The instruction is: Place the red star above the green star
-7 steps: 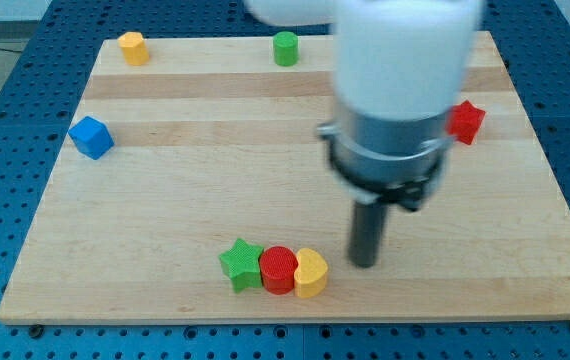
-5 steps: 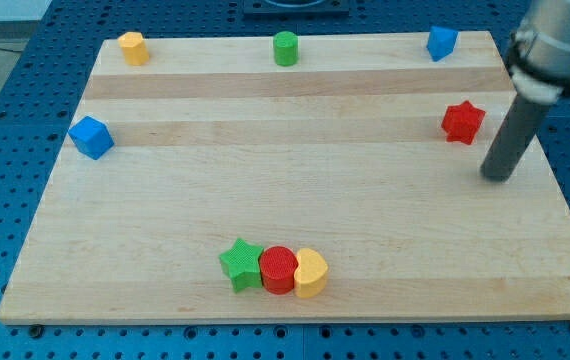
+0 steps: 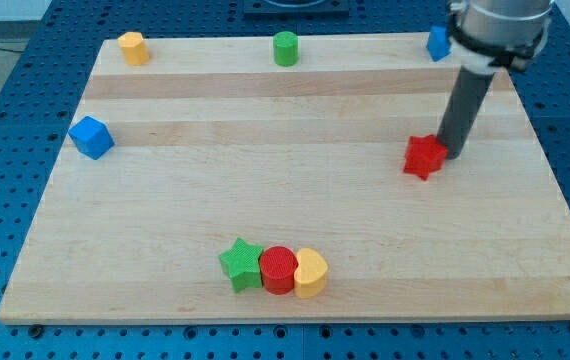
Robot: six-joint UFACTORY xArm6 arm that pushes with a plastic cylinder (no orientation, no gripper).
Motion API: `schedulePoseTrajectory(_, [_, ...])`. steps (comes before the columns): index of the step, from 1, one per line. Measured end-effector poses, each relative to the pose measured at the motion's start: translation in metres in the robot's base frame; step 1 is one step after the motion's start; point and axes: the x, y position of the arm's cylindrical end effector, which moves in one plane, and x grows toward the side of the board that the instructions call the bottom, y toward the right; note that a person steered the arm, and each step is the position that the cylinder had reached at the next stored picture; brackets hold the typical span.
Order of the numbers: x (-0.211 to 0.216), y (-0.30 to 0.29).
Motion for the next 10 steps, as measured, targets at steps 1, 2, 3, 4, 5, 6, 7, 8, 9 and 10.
schedulePoseTrajectory(1, [0.029,-0.045])
schedulePoseTrajectory(2, [0.033,-0.092])
schedulePoseTrajectory(3, [0.022,-0.106])
schedulePoseTrajectory(4, [0.015,-0.136])
schedulePoseTrajectory(5, [-0.004,-0.165])
schedulePoseTrajectory(6, [-0.008,-0.174])
schedulePoseTrajectory(7, [0.003,-0.178])
schedulePoseTrajectory(8, [0.009,-0.206])
schedulePoseTrajectory(9, [0.015,-0.228])
schedulePoseTrajectory(10, [0.037,-0.228])
